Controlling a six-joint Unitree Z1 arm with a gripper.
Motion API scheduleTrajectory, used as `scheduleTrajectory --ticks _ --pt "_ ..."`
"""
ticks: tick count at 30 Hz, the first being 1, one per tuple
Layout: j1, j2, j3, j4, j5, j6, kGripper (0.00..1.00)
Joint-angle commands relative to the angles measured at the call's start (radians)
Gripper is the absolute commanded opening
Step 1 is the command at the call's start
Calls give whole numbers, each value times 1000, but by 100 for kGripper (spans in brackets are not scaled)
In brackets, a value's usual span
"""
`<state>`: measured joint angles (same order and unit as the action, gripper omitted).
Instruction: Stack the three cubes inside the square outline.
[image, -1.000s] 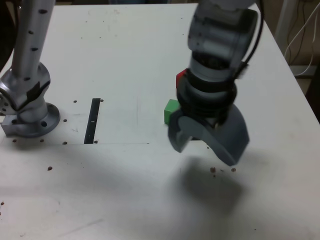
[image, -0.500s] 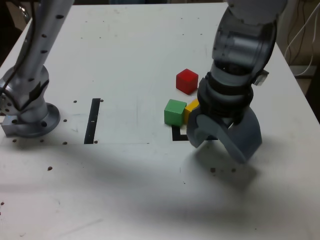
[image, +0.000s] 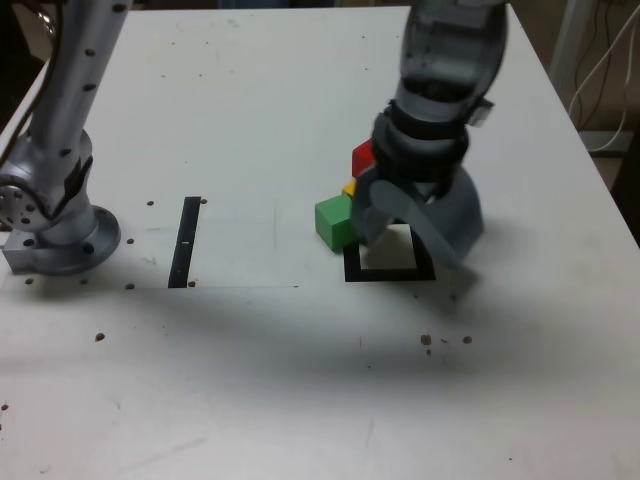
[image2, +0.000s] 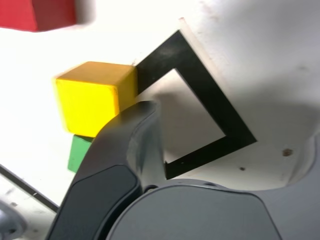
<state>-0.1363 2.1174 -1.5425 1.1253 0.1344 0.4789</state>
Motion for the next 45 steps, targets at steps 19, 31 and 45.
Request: scheduleTrajectory --ticks 19,31,45 --pt "127 -228 271 -70 56 -9 97" --pt "129 -217 103 57 145 7 97" --pt "283 -109 -60 122 188 281 99"
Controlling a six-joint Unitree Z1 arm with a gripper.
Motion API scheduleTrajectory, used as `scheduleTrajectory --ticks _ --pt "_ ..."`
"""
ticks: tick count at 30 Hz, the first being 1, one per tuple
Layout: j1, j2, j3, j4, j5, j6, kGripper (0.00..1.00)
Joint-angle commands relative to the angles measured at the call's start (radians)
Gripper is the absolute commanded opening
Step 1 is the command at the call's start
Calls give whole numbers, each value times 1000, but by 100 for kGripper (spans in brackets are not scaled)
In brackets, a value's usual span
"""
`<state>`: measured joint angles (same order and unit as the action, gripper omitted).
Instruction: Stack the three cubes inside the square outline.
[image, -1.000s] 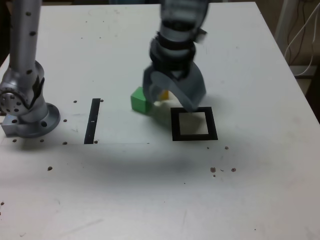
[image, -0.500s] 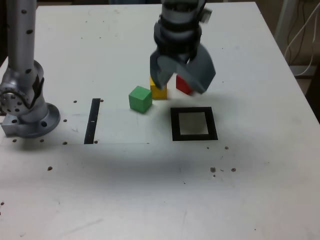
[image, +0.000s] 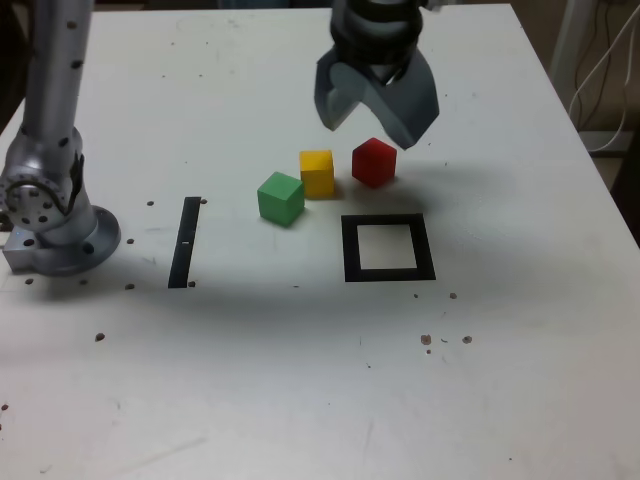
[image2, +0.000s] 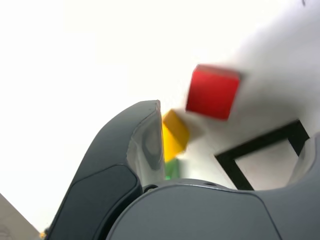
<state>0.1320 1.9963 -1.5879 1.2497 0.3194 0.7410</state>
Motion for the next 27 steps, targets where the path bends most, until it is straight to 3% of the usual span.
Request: scheduleTrajectory --ticks 1,13,22,27 --pt "24 22 -23 -5 5 34 99" --pt "49 120 -9 -85 8 121 95" --pt "54 94 130 -167 -3 122 93" --pt "55 81 162 -207 -28 121 90"
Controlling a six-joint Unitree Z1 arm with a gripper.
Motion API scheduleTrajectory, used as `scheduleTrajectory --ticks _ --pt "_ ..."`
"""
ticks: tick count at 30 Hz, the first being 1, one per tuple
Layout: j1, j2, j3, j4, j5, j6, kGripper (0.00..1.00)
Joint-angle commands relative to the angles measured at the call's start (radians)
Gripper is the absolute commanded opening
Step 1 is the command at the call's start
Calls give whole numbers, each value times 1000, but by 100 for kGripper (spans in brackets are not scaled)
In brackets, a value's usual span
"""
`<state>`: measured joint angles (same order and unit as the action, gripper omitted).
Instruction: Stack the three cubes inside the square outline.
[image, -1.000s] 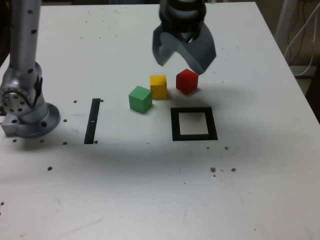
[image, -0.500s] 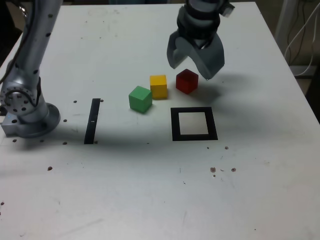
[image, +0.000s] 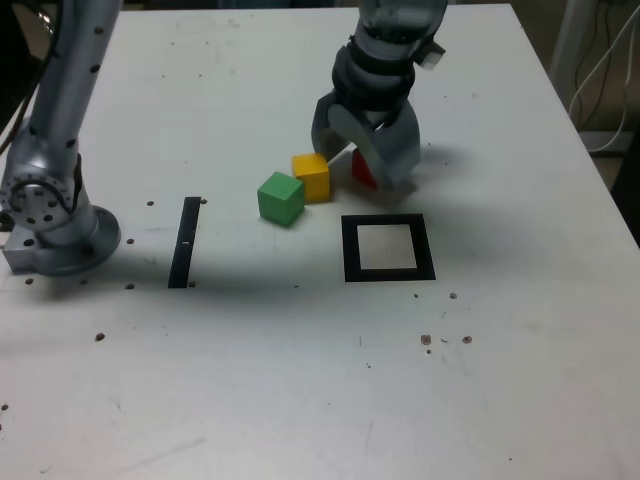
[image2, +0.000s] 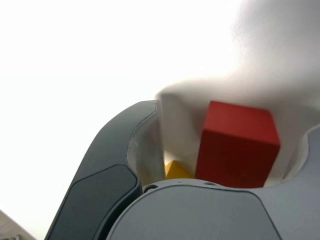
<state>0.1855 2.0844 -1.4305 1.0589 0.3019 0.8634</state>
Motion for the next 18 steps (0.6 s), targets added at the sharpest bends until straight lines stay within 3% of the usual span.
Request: scheduleTrajectory --ticks 1,8,14,18 --pt "2 -8 9 -25 -19 -2 89" --pt "5 -11 16 -50 -65 -3 86" --pt "6 -11 18 -52 -63 12 80" --pt "6 -10 23 -61 -64 26 71"
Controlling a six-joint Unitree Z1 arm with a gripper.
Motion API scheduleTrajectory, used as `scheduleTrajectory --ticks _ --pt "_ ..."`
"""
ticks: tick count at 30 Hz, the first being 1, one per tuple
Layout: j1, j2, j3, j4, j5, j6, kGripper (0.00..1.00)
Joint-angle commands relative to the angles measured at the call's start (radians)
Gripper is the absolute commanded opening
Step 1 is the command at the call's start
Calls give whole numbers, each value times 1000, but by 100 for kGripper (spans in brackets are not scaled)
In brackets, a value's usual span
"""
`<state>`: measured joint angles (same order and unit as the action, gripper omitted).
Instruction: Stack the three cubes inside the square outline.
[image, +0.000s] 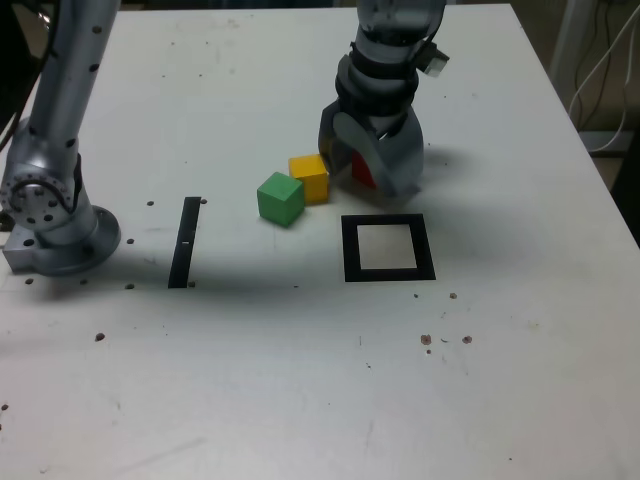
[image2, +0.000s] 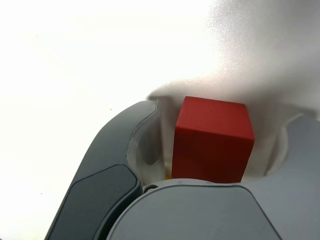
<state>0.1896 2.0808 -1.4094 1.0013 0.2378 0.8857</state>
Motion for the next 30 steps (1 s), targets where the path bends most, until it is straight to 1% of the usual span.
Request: scheduleTrajectory --ticks 1,7,17,19,24,27,30 --pt "2 -6 3 -6 -1 5 68" --pt "3 -4 2 -9 -5 1 51" --pt "4 -8 -11 -10 2 -45 30" --pt "4 -14 -12 -11 4 -57 28" --pt "3 -41 -13 3 10 -97 28" --pt "-6 -54 -32 40 11 -135 28" --pt "-38 -56 -84 101 10 -182 28"
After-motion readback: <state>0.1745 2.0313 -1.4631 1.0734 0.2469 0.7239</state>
